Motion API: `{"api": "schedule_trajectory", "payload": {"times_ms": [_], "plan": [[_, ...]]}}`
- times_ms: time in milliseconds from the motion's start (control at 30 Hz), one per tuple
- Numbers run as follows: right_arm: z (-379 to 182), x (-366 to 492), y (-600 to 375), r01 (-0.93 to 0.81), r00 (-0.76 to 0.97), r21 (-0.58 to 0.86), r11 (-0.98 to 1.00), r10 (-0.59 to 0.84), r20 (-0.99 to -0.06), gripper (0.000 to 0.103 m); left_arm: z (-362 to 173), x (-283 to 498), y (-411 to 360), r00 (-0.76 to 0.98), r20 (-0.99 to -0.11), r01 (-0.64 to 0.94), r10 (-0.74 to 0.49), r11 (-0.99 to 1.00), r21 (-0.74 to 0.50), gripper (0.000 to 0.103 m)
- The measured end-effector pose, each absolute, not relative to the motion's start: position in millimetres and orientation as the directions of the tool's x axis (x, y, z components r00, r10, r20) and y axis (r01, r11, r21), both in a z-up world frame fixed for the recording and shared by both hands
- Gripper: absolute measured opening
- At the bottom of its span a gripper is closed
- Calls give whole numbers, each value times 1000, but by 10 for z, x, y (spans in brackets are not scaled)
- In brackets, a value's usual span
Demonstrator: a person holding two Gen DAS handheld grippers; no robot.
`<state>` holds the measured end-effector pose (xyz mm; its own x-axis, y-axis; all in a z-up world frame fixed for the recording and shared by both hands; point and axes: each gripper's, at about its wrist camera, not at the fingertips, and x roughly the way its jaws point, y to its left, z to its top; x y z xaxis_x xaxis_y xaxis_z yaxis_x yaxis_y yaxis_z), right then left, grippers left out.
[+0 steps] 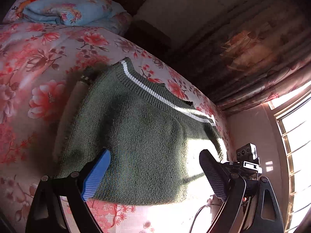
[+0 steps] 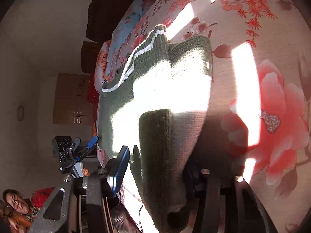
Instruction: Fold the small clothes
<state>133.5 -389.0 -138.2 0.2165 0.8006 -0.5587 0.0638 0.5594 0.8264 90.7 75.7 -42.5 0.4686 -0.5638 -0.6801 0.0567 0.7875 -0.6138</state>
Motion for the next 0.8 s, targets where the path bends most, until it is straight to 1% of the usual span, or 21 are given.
{"api": "schedule_trajectory", "payload": {"times_ms": [33, 67, 167, 200, 367, 600, 800], "plan": [[-1447, 1291, -3931, 97, 250, 851, 517, 815, -523, 24, -434, 908, 806, 473, -685, 40, -554, 790, -612, 103], [-1428, 1255, -3935, 86, 273, 846, 527, 804, -528, 24, -441, 913, 849, 478, -689, 25, -545, 793, -609, 103], [-1253, 1200, -3814, 40, 296, 780, 625, 738, -607, 24, -431, 932, 960, 499, -694, -8, -519, 798, -603, 103], [-1197, 1199, -3788, 29, 304, 771, 636, 729, -613, 24, -416, 934, 996, 510, -694, -14, -508, 802, -597, 103], [-746, 1098, -3640, -64, 369, 807, 587, 765, -527, 23, -341, 911, 1242, 560, -677, -58, -477, 793, -606, 103], [-218, 1320, -3085, -95, 348, 816, 571, 787, -510, 22, -304, 888, 1608, 601, -637, -60, -483, 767, -638, 103], [100, 1615, -2337, -128, 322, 800, 587, 787, -526, 22, -382, 882, 1926, 613, -599, -43, -516, 735, -677, 103]]}}
